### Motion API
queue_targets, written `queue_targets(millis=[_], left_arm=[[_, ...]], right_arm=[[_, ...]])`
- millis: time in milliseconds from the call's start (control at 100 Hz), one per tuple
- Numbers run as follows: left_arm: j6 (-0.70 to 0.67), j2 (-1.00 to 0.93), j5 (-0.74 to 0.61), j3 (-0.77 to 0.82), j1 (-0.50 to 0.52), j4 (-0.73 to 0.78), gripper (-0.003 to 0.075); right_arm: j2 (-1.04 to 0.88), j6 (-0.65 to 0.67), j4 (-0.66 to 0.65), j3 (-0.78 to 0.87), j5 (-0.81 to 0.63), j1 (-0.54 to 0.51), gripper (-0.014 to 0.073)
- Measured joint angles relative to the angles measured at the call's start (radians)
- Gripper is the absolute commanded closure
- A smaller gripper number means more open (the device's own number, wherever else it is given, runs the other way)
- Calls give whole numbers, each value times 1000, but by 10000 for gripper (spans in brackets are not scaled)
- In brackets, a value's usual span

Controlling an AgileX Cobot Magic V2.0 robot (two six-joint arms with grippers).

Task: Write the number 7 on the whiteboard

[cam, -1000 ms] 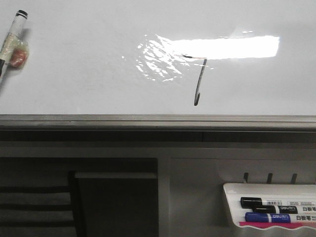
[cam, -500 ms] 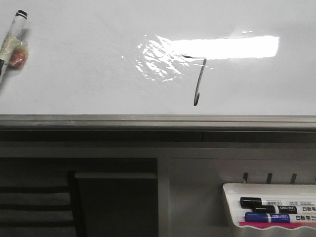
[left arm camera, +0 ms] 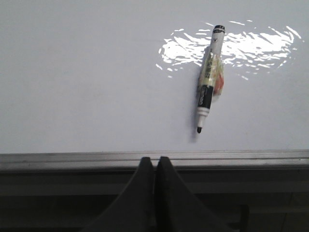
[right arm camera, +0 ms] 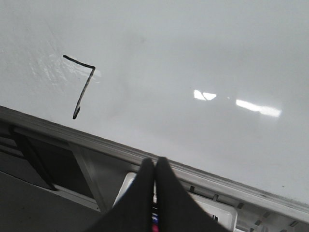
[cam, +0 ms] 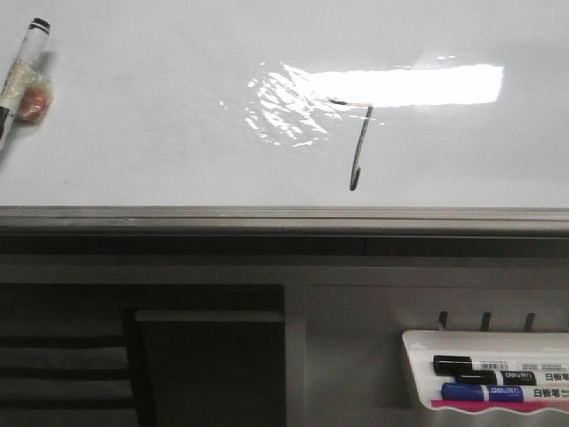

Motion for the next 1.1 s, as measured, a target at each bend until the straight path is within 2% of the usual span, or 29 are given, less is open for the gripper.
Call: queue_targets(millis=[210,1100], left_arm=[[-34,0,-63,0,0,17,741],[-39,0,-71,0,0,17,741]], right_arm=[[0,0,0,0,0,0,665],[-20,0,0,0,0,-5,665]])
